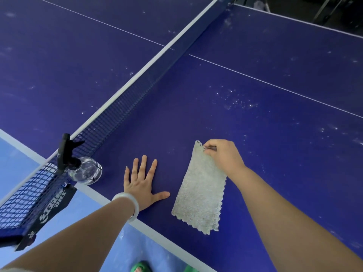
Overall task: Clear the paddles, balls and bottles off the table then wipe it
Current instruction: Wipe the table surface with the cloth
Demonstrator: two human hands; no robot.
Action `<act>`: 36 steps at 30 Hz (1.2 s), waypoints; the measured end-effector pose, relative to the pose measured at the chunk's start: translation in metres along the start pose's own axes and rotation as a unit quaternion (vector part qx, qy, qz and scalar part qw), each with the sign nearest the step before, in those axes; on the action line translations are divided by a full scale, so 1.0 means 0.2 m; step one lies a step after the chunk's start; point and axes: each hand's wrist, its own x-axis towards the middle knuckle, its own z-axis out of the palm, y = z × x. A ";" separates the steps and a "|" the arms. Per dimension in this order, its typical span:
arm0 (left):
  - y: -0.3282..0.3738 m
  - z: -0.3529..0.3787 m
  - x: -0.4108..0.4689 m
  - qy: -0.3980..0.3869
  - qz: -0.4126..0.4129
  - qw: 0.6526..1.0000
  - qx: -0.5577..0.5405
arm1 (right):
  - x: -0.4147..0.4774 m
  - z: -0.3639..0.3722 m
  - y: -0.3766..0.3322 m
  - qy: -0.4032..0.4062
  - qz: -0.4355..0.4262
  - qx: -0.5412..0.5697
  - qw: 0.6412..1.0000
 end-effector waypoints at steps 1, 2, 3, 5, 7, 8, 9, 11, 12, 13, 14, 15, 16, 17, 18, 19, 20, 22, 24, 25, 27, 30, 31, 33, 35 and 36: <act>0.00 0.00 0.00 0.001 0.002 1.000 -0.002 | 0.02 0.01 0.00 0.007 0.001 -0.027 1.000; 0.00 0.00 0.00 0.003 0.003 1.000 -0.005 | 0.03 0.01 0.00 0.023 -0.001 -0.068 0.997; 0.00 0.00 0.00 0.003 0.003 1.000 -0.007 | 0.03 0.03 0.00 0.044 -0.002 -0.114 0.992; 0.00 0.01 -0.01 0.001 0.002 1.000 -0.011 | -0.02 0.07 0.01 0.080 0.000 -0.164 0.983; 0.00 0.00 -0.01 0.003 0.005 1.000 -0.013 | -0.10 0.14 0.02 0.090 -0.010 -0.163 0.982; 0.00 0.00 -0.01 0.000 0.006 1.000 -0.012 | -0.16 0.19 0.02 0.082 -0.015 -0.150 0.985; 0.00 0.00 -0.01 -0.003 0.007 1.000 -0.012 | -0.22 0.25 0.02 0.070 -0.023 -0.135 0.988; 0.00 0.00 0.00 -0.006 0.009 1.000 -0.014 | -0.36 0.38 0.04 0.060 -0.044 -0.150 0.986; -0.01 0.00 0.00 -0.006 0.009 1.000 -0.014 | -0.41 0.45 0.06 0.069 -0.057 -0.187 0.978; 0.00 0.00 0.00 -0.006 0.008 1.000 -0.014 | -0.45 0.50 0.09 0.079 -0.055 -0.226 0.969; -0.01 0.00 0.00 -0.008 0.006 1.000 -0.013 | -0.49 0.53 0.13 0.083 -0.032 -0.251 0.964; -0.01 0.00 0.00 -0.013 0.004 1.000 -0.011 | -0.52 0.54 0.16 0.084 -0.002 -0.263 0.961; 0.00 0.00 -0.01 -0.015 0.002 1.000 -0.008 | -0.55 0.55 0.18 0.086 0.019 -0.268 0.959; 0.00 0.00 -0.01 -0.012 0.002 1.000 -0.006 | -0.59 0.57 0.19 0.084 0.024 -0.274 0.958; 0.00 0.00 -0.01 -0.009 0.001 1.000 -0.005 | -0.62 0.59 0.17 0.074 0.012 -0.281 0.957; 0.00 0.00 -0.01 -0.008 -0.001 1.000 -0.005 | -0.65 0.62 0.15 0.049 -0.015 -0.287 0.956; 0.00 0.00 -0.01 -0.008 0.000 1.000 -0.004 | -0.66 0.63 0.12 0.028 -0.046 -0.293 0.954; -0.02 0.00 0.00 -0.007 0.009 1.000 -0.004 | -0.58 0.63 0.07 0.018 -0.081 -0.299 0.951; -0.06 -0.03 0.00 0.018 0.015 0.999 -0.023 | -0.43 0.58 0.00 0.042 -0.059 -0.295 0.953; -0.08 -0.04 0.00 0.044 0.002 0.998 -0.040 | -0.36 0.56 -0.02 0.052 -0.042 -0.290 0.955; -0.14 -0.06 0.02 0.086 -0.056 0.992 -0.070 | -0.29 0.57 -0.03 0.049 -0.034 -0.284 0.957; -0.19 -0.04 0.03 0.064 -0.103 0.989 -0.084 | -0.35 0.66 0.00 0.042 -0.041 -0.301 0.952; -0.19 -0.04 0.03 0.056 -0.101 0.990 -0.080 | -0.40 0.69 0.00 0.041 -0.051 -0.304 0.950; -0.21 -0.03 0.04 0.036 -0.091 0.992 -0.074 | -0.47 0.71 0.01 0.007 -0.107 -0.318 0.942; -0.23 -0.03 0.04 0.013 -0.081 0.995 -0.064 | -0.42 0.68 0.04 -0.024 -0.161 -0.336 0.928; -0.23 -0.03 0.04 0.003 -0.078 0.995 -0.056 | -0.34 0.64 0.06 -0.021 -0.167 -0.349 0.922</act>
